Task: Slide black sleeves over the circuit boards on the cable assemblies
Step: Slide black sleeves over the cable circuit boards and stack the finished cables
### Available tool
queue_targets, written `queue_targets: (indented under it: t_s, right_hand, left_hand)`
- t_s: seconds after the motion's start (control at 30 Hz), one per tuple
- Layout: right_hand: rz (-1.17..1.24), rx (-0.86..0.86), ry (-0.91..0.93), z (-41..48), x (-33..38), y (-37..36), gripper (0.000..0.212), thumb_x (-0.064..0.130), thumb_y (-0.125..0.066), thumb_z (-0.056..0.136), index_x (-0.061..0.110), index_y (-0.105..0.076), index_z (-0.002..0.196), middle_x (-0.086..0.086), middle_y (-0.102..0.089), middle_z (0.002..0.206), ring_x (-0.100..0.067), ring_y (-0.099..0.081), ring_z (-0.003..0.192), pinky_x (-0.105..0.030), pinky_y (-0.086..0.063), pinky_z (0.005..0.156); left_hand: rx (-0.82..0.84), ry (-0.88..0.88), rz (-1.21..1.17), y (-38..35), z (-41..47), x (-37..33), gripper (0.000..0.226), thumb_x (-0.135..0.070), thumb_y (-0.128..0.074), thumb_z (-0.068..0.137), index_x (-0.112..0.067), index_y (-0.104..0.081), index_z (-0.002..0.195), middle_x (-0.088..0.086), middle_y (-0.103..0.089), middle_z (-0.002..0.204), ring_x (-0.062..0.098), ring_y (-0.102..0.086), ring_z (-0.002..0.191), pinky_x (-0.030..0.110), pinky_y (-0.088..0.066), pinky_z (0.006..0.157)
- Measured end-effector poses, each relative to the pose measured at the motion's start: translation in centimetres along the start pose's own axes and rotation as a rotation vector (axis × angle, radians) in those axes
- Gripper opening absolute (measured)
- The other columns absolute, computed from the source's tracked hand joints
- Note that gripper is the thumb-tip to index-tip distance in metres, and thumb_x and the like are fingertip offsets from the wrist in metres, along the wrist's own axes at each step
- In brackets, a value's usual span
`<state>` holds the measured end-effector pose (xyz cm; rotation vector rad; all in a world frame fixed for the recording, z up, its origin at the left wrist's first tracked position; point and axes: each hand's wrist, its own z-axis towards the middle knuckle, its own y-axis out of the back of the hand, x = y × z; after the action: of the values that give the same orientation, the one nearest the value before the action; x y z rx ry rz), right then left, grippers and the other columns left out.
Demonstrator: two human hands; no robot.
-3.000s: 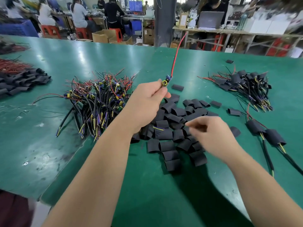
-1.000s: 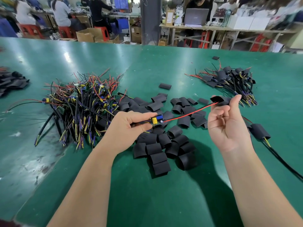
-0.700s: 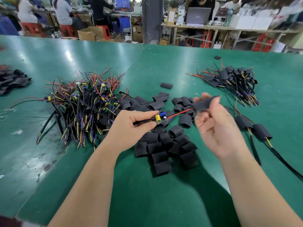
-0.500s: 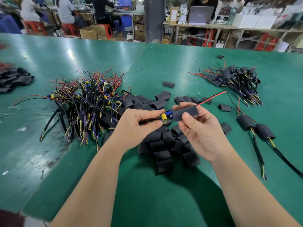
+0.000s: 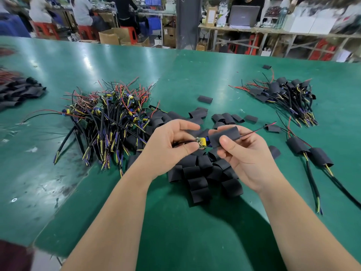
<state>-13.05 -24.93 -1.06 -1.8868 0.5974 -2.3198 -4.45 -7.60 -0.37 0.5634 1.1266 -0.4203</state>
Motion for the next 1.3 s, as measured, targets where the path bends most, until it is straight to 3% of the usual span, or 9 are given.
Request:
queue_targets:
  t_s: [0.17, 0.3, 0.5, 0.63, 0.77, 0.9, 1.0, 1.13, 1.3]
  right_hand:
    - [0.022, 0.072, 0.013, 0.0, 0.3, 0.8, 0.025, 0.002, -0.068, 0.071, 0.019, -0.075, 0.088, -0.007, -0.074, 0.093, -0.015, -0.064, 0.072, -0.022, -0.054, 0.070]
    - [0.002, 0.102, 0.027, -0.1, 0.6, 0.3, 0.033, 0.010, -0.083, 0.058, 0.021, -0.076, 0.088, -0.005, -0.075, 0.094, -0.014, -0.069, 0.078, -0.021, -0.054, 0.072]
    - [-0.058, 0.099, 0.079, -0.2, 0.6, 0.0, 0.041, 0.033, -0.090, 0.055, 0.020, -0.076, 0.091, -0.008, -0.074, 0.096, -0.018, -0.068, 0.081, -0.023, -0.054, 0.073]
    - [-0.201, 0.089, 0.116, -0.1, 0.5, 0.5, 0.040, 0.026, -0.089, 0.056, 0.022, -0.075, 0.093, -0.008, -0.074, 0.098, -0.021, -0.068, 0.090, -0.028, -0.054, 0.081]
    - [-0.215, 0.125, 0.123, 0.0, 0.4, 0.6, 0.046, 0.037, -0.091, 0.054, 0.025, -0.074, 0.095, -0.007, -0.074, 0.101, -0.021, -0.068, 0.095, -0.029, -0.054, 0.085]
    - [-0.273, 0.163, 0.126, -0.1, 0.7, 0.6, 0.041, 0.035, -0.089, 0.058, 0.025, -0.075, 0.095, -0.006, -0.073, 0.105, -0.025, -0.067, 0.096, -0.035, -0.055, 0.087]
    - [-0.312, 0.162, 0.123, 0.0, 0.3, 0.3, 0.034, 0.019, -0.087, 0.062, 0.022, -0.075, 0.093, -0.008, -0.074, 0.103, -0.024, -0.069, 0.094, -0.031, -0.055, 0.082]
    - [-0.073, 0.110, 0.040, 0.0, -0.7, -0.3, 0.033, 0.011, -0.084, 0.059, 0.021, -0.076, 0.089, -0.008, -0.074, 0.095, -0.018, -0.068, 0.080, -0.024, -0.054, 0.073]
    - [0.009, 0.037, -0.022, 0.0, -1.4, -0.9, 0.022, 0.014, -0.075, 0.064, 0.020, -0.077, 0.085, -0.006, -0.075, 0.088, -0.016, -0.068, 0.068, -0.021, -0.055, 0.068]
  left_hand:
    - [0.018, 0.033, -0.085, 0.3, -0.1, -0.1, 0.035, 0.004, -0.064, 0.085, -0.022, -0.054, 0.106, -0.010, -0.071, 0.074, 0.002, -0.058, 0.068, 0.012, -0.045, 0.067]
    - [0.036, 0.069, -0.053, 0.1, 0.0, 0.2, 0.033, 0.001, -0.066, 0.085, -0.023, -0.054, 0.103, -0.009, -0.072, 0.076, 0.002, -0.061, 0.073, 0.014, -0.047, 0.070]
    - [0.028, 0.096, -0.038, 0.1, 0.1, 0.6, 0.023, 0.004, -0.067, 0.083, -0.016, -0.060, 0.089, -0.005, -0.074, 0.077, 0.008, -0.069, 0.080, 0.020, -0.053, 0.077]
    - [0.069, 0.112, -0.079, 0.2, 0.0, 0.5, 0.016, 0.007, -0.068, 0.080, -0.008, -0.063, 0.085, -0.001, -0.075, 0.077, 0.010, -0.071, 0.078, 0.017, -0.051, 0.071]
    - [0.074, 0.137, -0.100, 0.3, -0.1, 0.4, 0.018, 0.010, -0.068, 0.079, -0.007, -0.064, 0.082, -0.002, -0.074, 0.074, 0.007, -0.070, 0.073, 0.014, -0.051, 0.068]
    - [0.080, 0.152, -0.098, 0.5, -0.1, 0.4, 0.019, 0.010, -0.069, 0.078, -0.009, -0.066, 0.082, -0.002, -0.074, 0.074, 0.007, -0.070, 0.071, 0.014, -0.051, 0.067]
    - [0.060, 0.149, -0.092, 0.1, -0.1, 0.4, 0.022, 0.010, -0.070, 0.077, -0.012, -0.067, 0.080, -0.003, -0.074, 0.074, 0.007, -0.069, 0.071, 0.016, -0.052, 0.067]
    - [-0.015, 0.093, -0.084, -0.3, 0.1, 0.3, 0.022, 0.006, -0.071, 0.078, -0.017, -0.070, 0.078, -0.004, -0.072, 0.073, 0.007, -0.063, 0.068, 0.017, -0.051, 0.067]
    - [-0.080, 0.091, -0.078, -0.2, 0.2, 0.3, 0.021, 0.005, -0.075, 0.074, -0.016, -0.072, 0.072, 0.000, -0.073, 0.073, 0.011, -0.064, 0.068, 0.021, -0.053, 0.068]
